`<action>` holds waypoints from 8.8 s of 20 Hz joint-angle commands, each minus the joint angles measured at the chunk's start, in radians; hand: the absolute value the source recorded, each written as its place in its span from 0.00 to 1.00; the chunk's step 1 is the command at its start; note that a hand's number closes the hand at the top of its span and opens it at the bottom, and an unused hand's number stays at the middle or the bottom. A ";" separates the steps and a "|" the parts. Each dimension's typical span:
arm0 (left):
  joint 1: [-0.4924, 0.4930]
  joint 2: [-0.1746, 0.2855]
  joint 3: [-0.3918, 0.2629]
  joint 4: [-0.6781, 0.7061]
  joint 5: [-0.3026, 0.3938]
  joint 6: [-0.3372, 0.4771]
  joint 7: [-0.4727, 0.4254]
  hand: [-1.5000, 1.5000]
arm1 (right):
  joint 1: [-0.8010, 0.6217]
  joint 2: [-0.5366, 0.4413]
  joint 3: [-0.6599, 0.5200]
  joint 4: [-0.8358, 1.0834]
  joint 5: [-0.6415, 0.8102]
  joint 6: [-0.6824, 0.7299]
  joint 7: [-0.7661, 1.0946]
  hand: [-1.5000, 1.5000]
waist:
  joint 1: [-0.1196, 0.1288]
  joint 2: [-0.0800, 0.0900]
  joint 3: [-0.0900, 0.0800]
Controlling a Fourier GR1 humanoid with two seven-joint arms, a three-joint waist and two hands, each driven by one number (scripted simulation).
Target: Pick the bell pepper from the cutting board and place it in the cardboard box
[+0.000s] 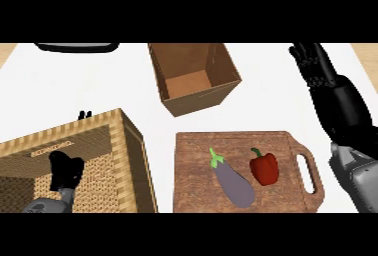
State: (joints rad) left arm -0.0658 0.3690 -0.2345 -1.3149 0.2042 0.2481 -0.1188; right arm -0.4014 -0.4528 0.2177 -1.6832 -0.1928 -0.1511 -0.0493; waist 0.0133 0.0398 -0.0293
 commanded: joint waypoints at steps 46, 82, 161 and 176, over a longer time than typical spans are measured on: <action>-0.075 0.269 -0.050 0.093 -0.007 0.176 0.095 0.50 | -0.111 -0.201 0.378 0.382 0.707 0.640 -0.224 0.00 | -0.004 -0.042 0.030; -0.087 0.294 -0.015 0.089 -0.006 0.133 0.136 0.50 | 0.025 -0.064 0.379 0.297 0.872 0.683 -0.106 1.00 | -0.003 -0.042 0.030; -0.239 0.253 -0.105 0.097 -0.040 0.161 0.197 0.50 | -0.757 0.453 -0.337 1.101 1.009 -0.419 0.559 0.00 | 0.101 -0.013 0.029; -0.168 0.245 -0.059 0.103 -0.041 0.168 0.194 0.50 | -0.681 0.410 -0.498 0.961 0.760 -0.559 0.225 0.00 | 0.004 -0.040 0.030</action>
State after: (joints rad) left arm -0.3004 0.6014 -0.2851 -1.1708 0.2163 0.4174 0.2445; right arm -1.1312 -0.0176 -0.2477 -0.6665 0.6377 -0.7417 0.2525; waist 0.0472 0.0034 0.0071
